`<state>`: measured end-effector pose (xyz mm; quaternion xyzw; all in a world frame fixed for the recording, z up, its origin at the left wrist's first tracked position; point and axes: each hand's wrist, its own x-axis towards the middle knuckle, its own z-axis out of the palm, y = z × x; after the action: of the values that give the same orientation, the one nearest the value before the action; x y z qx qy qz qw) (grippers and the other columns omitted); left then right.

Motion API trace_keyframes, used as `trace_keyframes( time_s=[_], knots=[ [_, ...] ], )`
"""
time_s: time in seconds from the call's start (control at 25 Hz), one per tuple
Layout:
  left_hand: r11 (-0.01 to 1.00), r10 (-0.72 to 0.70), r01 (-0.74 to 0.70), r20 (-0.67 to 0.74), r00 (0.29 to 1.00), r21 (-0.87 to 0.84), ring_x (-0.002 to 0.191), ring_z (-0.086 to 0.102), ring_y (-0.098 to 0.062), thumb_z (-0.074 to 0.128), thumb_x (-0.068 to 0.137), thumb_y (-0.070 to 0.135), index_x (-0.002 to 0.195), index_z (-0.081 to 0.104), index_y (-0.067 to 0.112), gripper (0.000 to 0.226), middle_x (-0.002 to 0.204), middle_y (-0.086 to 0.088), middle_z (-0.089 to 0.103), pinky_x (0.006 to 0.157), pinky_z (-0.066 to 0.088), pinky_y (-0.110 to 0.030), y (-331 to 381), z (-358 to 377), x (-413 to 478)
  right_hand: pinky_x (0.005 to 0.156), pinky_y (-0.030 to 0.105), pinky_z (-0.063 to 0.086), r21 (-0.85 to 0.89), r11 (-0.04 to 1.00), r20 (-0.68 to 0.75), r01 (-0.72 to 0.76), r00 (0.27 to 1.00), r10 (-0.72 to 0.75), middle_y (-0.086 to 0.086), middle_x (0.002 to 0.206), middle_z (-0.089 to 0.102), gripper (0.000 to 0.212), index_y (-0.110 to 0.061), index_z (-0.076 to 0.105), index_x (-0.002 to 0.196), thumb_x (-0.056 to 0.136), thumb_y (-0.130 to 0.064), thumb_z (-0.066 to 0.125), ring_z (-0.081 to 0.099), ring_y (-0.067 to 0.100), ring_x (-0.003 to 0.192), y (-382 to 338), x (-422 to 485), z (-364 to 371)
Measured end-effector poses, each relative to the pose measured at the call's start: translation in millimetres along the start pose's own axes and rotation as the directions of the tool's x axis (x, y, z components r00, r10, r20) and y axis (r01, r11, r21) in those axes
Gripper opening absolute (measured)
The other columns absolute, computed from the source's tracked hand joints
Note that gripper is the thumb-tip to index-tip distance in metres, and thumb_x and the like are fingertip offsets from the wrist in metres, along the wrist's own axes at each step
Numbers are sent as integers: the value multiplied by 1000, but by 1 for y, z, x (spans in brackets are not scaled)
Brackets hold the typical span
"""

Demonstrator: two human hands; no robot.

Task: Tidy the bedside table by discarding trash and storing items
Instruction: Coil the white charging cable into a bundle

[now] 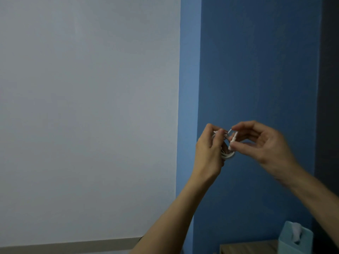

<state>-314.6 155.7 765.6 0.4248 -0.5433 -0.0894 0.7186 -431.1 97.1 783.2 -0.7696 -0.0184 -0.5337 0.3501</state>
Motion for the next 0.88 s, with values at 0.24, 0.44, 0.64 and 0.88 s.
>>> trace_keyframes(
  time_s=[0.24, 0.44, 0.64, 0.88],
  knots=[
    [989, 114, -111, -20, 993, 96, 54, 46, -8, 43, 100, 25, 84, 49, 17, 19, 65, 6, 53, 48, 36, -20, -4, 5, -6, 67, 16, 52, -320, 938, -129, 137, 974, -186, 0, 82, 64, 50, -35, 47, 90, 67, -1, 75, 65, 11, 66, 1, -5, 10],
    [984, 151, -147, -35, 988, 101, 62, 54, -9, 42, 100, 22, 92, 53, 14, 16, 72, 5, 58, 57, 45, -24, 2, 8, -8, 70, 7, 45, -644, 704, -70, 300, 893, -445, -1, 68, 62, 46, -21, 52, 95, 65, 3, 77, 60, 8, 73, 0, -10, 15],
    [984, 160, -155, -42, 986, 92, 63, 56, -13, 42, 100, 23, 93, 50, 20, 11, 74, 0, 60, 61, 52, -32, 4, 7, -9, 69, 17, 50, -494, 868, -214, 50, 961, -177, -1, 72, 61, 45, -28, 47, 96, 65, -19, 77, 60, 14, 74, 0, -10, 12],
    [984, 162, -162, 3, 987, 77, 71, 62, -18, 41, 100, 23, 93, 50, 16, 14, 79, -2, 64, 70, 55, -43, -3, 7, -16, 58, 23, 52, -404, 914, -41, -23, 999, 7, 0, 66, 70, 7, -19, 67, 67, 71, -24, 65, 64, 7, 61, 3, -6, 8]
  ],
)
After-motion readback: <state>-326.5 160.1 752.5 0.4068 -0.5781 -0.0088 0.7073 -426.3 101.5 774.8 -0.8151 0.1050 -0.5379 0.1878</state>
